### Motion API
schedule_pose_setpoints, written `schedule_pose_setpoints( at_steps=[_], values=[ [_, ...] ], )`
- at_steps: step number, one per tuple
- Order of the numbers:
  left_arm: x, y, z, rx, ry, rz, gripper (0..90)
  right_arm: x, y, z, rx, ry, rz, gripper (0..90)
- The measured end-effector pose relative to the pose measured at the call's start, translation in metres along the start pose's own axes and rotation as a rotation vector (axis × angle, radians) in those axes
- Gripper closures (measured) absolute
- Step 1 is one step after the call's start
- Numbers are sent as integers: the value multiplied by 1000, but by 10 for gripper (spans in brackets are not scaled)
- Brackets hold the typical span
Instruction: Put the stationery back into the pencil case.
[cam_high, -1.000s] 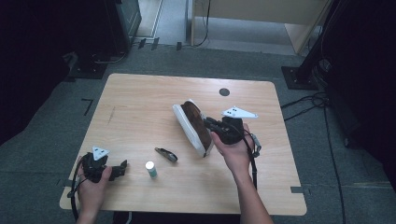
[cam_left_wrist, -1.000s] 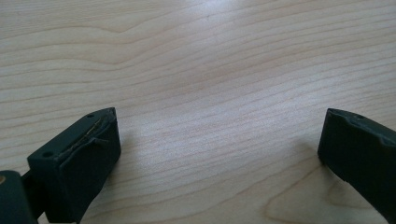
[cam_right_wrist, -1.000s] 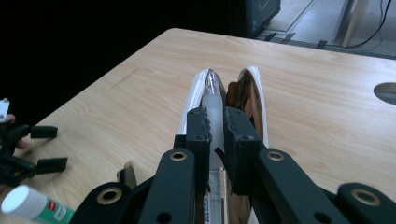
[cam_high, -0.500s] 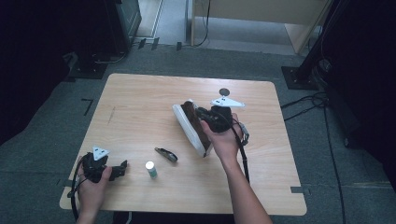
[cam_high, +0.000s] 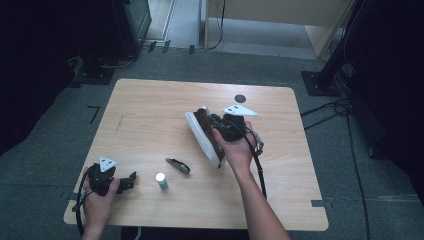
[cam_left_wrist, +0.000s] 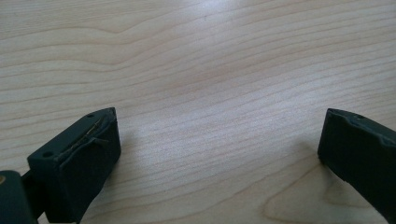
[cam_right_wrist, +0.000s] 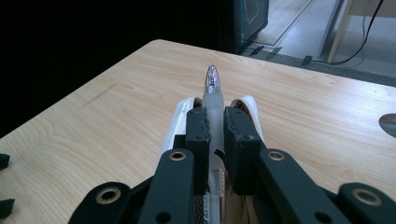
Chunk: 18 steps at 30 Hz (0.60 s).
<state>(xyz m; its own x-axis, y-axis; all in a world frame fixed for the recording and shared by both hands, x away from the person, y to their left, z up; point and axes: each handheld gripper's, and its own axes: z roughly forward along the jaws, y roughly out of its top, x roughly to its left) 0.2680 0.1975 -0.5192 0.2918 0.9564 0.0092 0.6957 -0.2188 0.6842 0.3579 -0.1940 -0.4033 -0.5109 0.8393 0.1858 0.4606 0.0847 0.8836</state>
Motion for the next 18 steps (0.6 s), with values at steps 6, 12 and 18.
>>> schedule_pose_setpoints(
  at_steps=[6,12,18],
  values=[
    [0,0,0,1,-1,0,0,-1,-8,-3,20,-4,1,810],
    [0,0,0,1,0,0,0,-1,-17,-8,35,0,0,810],
    [0,0,0,0,0,-1,0,2,-20,-14,38,0,-11,808]
  ],
)
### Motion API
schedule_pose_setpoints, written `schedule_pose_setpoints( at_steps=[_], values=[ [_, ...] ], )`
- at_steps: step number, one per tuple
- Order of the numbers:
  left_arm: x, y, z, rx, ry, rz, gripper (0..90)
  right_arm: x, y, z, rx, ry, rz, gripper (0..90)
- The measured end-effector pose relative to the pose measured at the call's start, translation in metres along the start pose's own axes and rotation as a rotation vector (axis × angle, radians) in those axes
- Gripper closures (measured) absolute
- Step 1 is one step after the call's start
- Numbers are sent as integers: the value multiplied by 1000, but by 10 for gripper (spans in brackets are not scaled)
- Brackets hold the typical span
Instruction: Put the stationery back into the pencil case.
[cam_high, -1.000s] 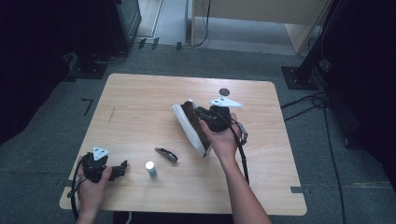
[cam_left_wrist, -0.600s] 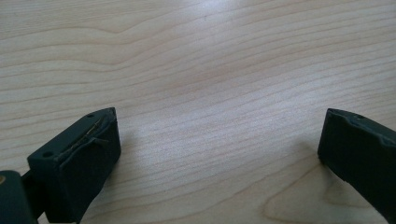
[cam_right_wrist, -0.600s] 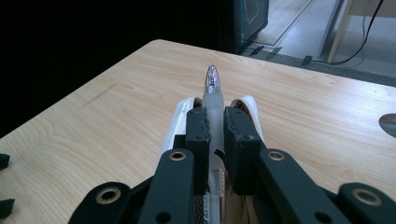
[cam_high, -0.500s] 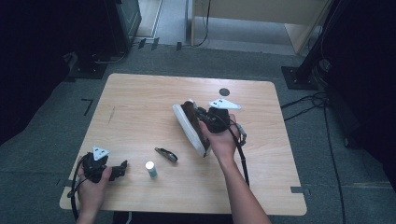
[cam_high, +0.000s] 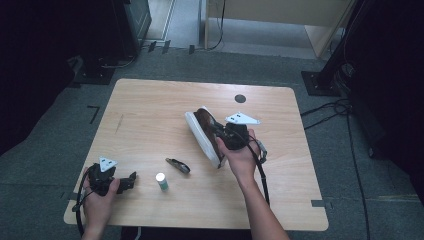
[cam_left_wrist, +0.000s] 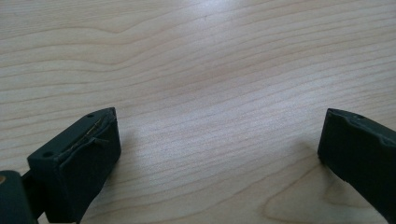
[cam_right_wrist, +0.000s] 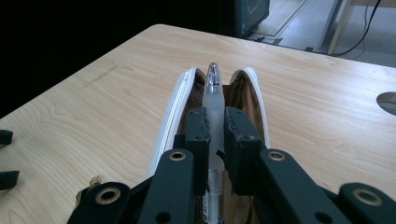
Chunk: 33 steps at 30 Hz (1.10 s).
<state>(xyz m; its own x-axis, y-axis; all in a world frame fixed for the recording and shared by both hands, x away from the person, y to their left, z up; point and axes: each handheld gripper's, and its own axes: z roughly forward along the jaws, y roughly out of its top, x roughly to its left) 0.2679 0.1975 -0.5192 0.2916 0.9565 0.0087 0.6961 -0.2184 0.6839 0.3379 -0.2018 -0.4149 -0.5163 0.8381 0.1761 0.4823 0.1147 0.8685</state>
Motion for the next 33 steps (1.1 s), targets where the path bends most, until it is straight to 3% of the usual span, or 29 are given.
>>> schedule_pose_setpoints(
  at_steps=[11,23,33],
  values=[
    [0,0,0,-2,-1,-3,0,3,-6,4,37,-17,-13,801],
    [0,0,0,-1,0,-2,0,5,-6,4,19,-31,-16,790],
    [0,0,0,-1,0,-1,0,29,-10,-17,-25,28,-49,759]
  ],
)
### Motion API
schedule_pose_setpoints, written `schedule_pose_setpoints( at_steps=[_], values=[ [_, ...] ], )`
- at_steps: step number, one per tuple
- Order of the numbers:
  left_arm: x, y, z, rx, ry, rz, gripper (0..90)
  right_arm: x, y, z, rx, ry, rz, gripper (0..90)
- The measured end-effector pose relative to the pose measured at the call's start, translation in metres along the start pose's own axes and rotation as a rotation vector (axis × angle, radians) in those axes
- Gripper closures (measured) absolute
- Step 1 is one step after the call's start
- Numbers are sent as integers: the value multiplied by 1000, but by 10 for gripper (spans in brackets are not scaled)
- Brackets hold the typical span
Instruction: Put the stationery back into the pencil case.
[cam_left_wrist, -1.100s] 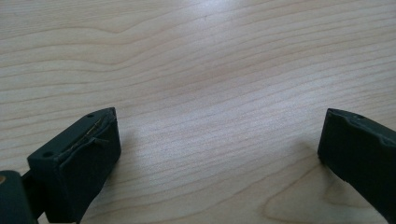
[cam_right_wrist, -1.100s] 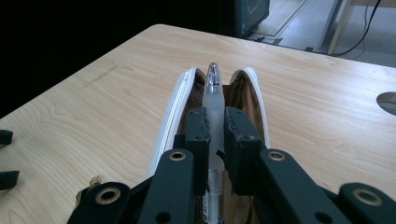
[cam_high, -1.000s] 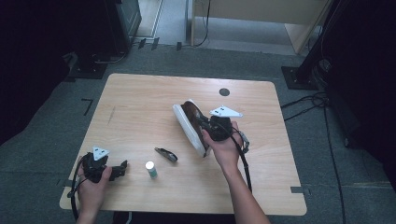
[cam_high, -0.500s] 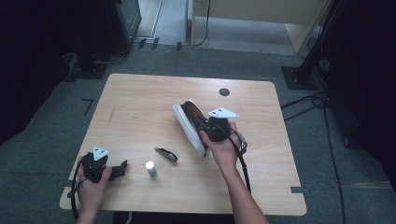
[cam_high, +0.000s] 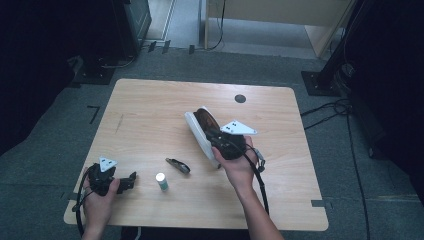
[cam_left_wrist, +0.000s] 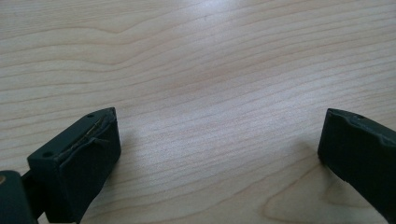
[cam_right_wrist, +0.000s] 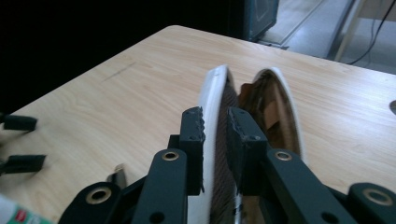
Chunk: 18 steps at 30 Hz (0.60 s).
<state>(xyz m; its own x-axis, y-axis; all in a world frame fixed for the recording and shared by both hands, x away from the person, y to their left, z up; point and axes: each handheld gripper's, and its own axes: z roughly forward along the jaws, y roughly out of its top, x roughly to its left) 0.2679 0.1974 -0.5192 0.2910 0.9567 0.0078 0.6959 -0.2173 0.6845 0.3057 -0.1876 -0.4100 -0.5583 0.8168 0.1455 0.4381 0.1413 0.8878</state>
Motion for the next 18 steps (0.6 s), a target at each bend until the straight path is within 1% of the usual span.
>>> schedule_pose_setpoints(
  at_steps=[10,11,13,15,18],
  values=[
    [0,0,0,1,0,2,0,27,-22,-8,-4,59,-47,728],
    [0,0,0,2,0,2,0,29,-24,-8,0,67,-45,719],
    [0,0,0,0,0,0,0,35,-30,-8,3,83,-57,700],
    [0,0,0,2,-1,2,0,38,-35,-7,12,87,-55,690],
    [0,0,0,3,-1,3,0,42,-43,-4,12,94,-65,680]
  ],
)
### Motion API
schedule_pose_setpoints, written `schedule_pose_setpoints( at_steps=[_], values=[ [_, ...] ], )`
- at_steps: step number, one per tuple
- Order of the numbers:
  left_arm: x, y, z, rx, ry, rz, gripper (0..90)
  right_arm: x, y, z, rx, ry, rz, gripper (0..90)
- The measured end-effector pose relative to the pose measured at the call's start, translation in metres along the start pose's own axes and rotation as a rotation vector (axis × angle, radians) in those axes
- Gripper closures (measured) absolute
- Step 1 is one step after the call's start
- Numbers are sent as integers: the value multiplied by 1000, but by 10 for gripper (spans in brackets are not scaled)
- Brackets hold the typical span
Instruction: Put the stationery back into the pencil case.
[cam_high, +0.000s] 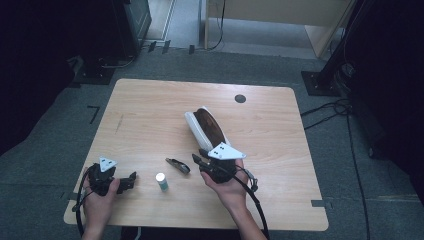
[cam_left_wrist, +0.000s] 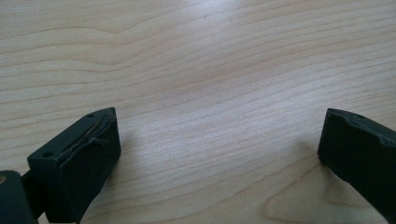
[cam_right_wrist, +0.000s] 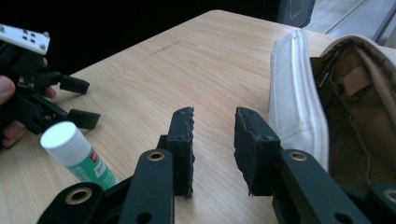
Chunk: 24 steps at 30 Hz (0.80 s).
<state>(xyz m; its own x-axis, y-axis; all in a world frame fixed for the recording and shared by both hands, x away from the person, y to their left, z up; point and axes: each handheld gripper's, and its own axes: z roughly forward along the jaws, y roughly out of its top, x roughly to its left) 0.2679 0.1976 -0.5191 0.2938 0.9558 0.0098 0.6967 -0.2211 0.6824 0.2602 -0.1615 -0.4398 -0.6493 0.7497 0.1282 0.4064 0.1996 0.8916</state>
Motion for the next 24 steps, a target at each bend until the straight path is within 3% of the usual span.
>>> schedule_pose_setpoints(
  at_steps=[8,14,18,21,24],
  values=[
    [0,0,0,-2,0,-2,0,7,-15,12,35,6,-28,623],
    [0,0,0,-2,0,-2,0,10,-27,19,26,11,-99,620],
    [0,0,0,0,0,0,0,11,-35,23,32,33,-82,638],
    [0,0,0,-2,0,-2,0,12,-41,28,37,35,-64,713],
    [0,0,0,-2,0,-2,0,11,-45,33,44,48,-52,709]
  ],
)
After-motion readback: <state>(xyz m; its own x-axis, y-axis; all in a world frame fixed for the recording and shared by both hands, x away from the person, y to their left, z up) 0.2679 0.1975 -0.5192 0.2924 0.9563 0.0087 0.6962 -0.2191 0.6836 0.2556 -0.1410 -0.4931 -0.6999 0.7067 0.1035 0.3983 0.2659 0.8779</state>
